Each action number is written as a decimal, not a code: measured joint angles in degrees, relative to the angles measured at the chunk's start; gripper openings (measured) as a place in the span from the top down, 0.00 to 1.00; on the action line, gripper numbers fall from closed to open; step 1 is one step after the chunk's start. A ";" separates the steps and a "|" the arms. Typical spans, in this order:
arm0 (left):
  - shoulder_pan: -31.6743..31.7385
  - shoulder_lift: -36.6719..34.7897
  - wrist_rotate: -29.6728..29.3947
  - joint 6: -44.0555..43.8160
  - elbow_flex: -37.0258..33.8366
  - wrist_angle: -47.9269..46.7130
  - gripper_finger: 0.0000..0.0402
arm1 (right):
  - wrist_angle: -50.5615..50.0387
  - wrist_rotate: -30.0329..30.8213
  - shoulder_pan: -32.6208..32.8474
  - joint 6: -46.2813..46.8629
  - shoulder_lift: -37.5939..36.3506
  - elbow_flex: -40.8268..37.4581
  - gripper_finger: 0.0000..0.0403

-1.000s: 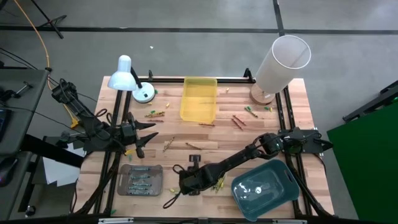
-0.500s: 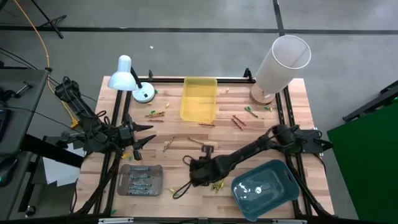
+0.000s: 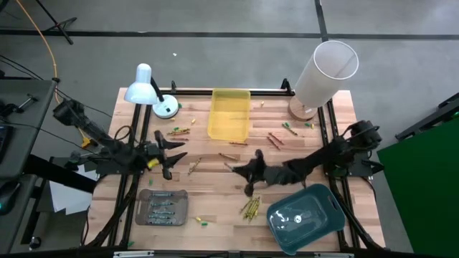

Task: Sort crayons
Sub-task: Put the blue crayon into the black bin

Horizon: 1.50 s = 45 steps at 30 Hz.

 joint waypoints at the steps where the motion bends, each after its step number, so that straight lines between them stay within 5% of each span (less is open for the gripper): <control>1: 2.49 0.05 5.90 0.09 -2.44 5.51 0.60 | 5.62 -0.73 -1.20 -1.26 0.26 -2.12 1.00; 4: 9.87 0.50 18.61 -3.40 -7.54 14.93 0.60 | 17.70 -3.52 -4.75 -5.28 1.24 -5.44 1.00; 6: 13.68 0.61 23.02 -6.34 -7.21 12.96 0.60 | 21.53 -7.64 -7.18 -8.14 1.72 -5.24 1.00; 11: 20.75 3.94 34.84 -10.24 -6.76 12.77 0.60 | 19.82 -17.36 -12.44 -13.00 1.94 0.17 1.00; 29: 26.51 24.49 47.17 -12.83 1.27 17.31 0.60 | 14.43 -21.01 -13.89 -17.67 1.96 6.92 1.00; 45: 26.53 21.70 45.14 -9.86 1.37 18.76 0.60 | 14.40 -22.13 -12.49 -17.71 1.96 6.92 1.00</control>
